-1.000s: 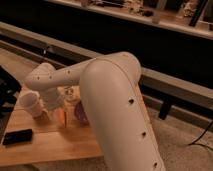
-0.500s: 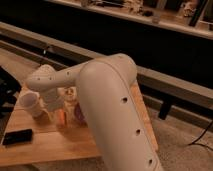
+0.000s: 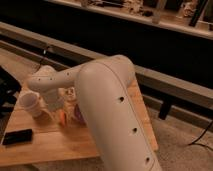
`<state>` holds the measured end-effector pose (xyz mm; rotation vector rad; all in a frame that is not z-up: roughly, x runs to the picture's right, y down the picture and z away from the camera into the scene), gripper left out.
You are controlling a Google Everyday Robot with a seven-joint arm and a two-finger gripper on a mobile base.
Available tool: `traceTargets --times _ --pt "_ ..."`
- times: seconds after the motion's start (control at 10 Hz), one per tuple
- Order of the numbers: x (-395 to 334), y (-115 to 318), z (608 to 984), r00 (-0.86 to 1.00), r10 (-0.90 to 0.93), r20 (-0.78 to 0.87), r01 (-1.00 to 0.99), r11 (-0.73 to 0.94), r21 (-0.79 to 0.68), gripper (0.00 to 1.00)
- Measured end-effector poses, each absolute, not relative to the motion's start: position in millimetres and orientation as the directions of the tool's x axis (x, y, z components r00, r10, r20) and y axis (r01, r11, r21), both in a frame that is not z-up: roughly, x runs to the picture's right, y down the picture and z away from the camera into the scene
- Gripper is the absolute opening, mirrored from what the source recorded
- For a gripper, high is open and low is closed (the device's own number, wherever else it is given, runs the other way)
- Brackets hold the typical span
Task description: Drag the pepper across the table
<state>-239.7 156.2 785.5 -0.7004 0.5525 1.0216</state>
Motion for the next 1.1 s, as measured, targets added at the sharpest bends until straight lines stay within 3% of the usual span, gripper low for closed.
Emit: traceTargets --times 1.1 --pt "-244.6 161.3 787.7 0.46 0.53 -0.712 -0.882 0.367 -0.296 0.49"
